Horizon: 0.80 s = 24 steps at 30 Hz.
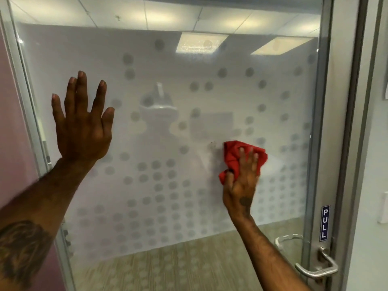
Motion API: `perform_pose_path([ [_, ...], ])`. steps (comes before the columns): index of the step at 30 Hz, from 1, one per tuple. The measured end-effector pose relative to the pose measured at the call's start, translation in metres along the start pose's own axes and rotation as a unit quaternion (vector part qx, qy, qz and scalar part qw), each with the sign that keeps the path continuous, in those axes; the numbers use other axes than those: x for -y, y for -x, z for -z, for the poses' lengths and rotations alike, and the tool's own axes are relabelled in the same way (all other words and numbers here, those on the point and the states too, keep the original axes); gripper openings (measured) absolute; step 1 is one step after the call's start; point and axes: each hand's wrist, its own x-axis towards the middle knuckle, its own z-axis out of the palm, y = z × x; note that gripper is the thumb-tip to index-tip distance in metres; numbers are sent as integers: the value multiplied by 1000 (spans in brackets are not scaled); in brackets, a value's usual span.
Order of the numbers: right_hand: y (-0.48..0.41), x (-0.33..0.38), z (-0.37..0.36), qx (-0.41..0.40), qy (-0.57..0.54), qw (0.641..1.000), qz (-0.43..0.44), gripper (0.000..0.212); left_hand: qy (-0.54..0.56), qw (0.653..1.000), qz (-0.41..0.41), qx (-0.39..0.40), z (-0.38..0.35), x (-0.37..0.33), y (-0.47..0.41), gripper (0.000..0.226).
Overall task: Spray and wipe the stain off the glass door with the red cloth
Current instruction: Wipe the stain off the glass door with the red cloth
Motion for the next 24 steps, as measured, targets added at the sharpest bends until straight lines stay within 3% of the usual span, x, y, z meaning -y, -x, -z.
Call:
perform_pose_path([
  [2,-23,-1,4,-63,-13,991,-121,66,1,1000,2,-2,1,-1,0,58],
  [4,-51,19,0,-91,-32,983,-159,65,2,1000,4,0,2,-2,0,58],
  [8,-56,67,-24,-3,31,998,63,71,4,1000,4,8,3,-2,0,58],
  [11,-16,60,-31,71,112,969,208,69,0,1000,5,11,4,-1,0,58],
  [13,6,32,-23,89,152,950,259,65,0,1000,4,15,5,-1,0,58],
  [16,10,-2,-3,76,191,960,188,68,-4,1000,5,12,5,-2,0,58],
  [20,-36,31,-11,-27,114,992,-52,68,-18,1000,3,-1,3,-3,1,57],
  [22,-55,68,-29,-65,86,992,-66,64,-17,1000,3,0,2,-3,1,57],
  [24,-56,105,-50,-58,84,995,15,62,-13,1000,2,2,2,-2,2,57],
])
